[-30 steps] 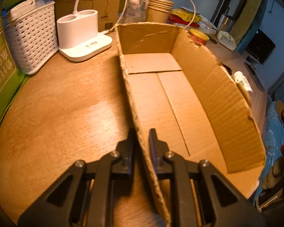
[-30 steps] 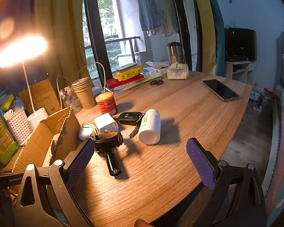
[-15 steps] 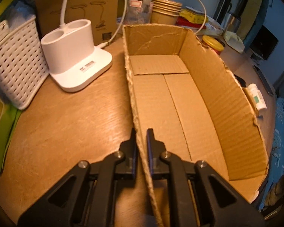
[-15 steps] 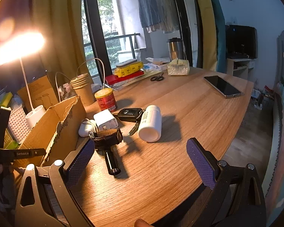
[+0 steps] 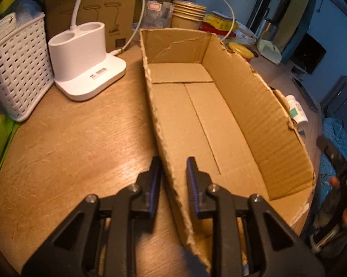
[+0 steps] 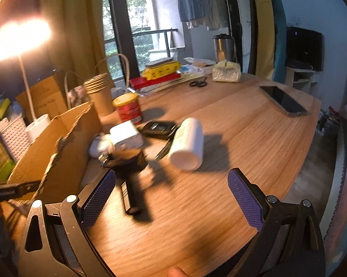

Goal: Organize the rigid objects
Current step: 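Grasp the white pill bottle with the right gripper and lift it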

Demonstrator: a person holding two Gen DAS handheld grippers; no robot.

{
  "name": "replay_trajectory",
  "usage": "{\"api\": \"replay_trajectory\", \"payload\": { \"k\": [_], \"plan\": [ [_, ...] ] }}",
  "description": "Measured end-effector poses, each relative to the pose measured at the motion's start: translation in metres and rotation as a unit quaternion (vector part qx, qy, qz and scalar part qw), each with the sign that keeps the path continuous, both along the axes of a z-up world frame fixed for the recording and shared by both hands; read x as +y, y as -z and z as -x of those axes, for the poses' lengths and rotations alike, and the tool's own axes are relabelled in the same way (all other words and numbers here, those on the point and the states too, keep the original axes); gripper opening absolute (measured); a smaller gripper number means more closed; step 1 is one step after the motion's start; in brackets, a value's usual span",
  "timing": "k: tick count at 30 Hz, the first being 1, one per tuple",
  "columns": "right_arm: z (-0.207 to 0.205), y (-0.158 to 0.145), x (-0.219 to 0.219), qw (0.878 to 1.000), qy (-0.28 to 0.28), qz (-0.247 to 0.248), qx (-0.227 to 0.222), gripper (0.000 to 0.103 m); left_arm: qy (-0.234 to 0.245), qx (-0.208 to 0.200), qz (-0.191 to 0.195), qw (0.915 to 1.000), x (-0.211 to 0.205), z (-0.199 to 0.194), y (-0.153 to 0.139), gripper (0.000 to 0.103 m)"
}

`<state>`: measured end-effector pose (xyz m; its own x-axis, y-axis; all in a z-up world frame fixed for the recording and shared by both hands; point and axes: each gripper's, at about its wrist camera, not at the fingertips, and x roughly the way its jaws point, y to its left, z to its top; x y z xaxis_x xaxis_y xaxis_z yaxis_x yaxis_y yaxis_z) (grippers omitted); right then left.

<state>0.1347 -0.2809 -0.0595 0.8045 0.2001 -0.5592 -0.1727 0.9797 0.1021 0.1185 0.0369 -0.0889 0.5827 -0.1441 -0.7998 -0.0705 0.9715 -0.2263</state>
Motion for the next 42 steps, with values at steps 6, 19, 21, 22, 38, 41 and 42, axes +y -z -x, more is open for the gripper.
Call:
{"api": "replay_trajectory", "payload": {
  "k": [6,19,21,22,38,41,42],
  "plan": [
    [-0.05,-0.002,-0.014,0.999,0.024,0.02,0.012,0.1,-0.009,-0.011,0.006,0.9999,0.009,0.006,0.0,0.012],
    [-0.083,0.013,-0.003,0.998,0.022,0.031,0.046,0.094,-0.032,-0.03,0.038,0.9983,0.015,0.01,0.003,0.012],
    [-0.085,0.015,-0.001,0.998,0.027,0.041,0.05,0.08,-0.034,-0.032,0.037,0.9982,0.014,0.011,0.003,0.012],
    [-0.086,0.016,-0.001,0.997,0.026,0.044,0.054,0.079,-0.035,-0.033,0.038,0.9981,0.014,0.011,0.003,0.012],
    [-0.086,0.021,0.004,0.996,0.024,0.067,0.055,0.046,-0.039,-0.041,0.032,0.9979,0.013,0.014,0.003,0.012],
    [-0.082,0.018,-0.001,0.997,0.026,0.05,0.049,0.046,-0.039,-0.041,0.033,0.9978,0.014,0.013,0.003,0.012],
    [-0.081,0.017,-0.002,0.997,0.026,0.045,0.049,0.046,-0.04,-0.042,0.033,0.9978,0.013,0.014,0.003,0.012]
  ]
}}
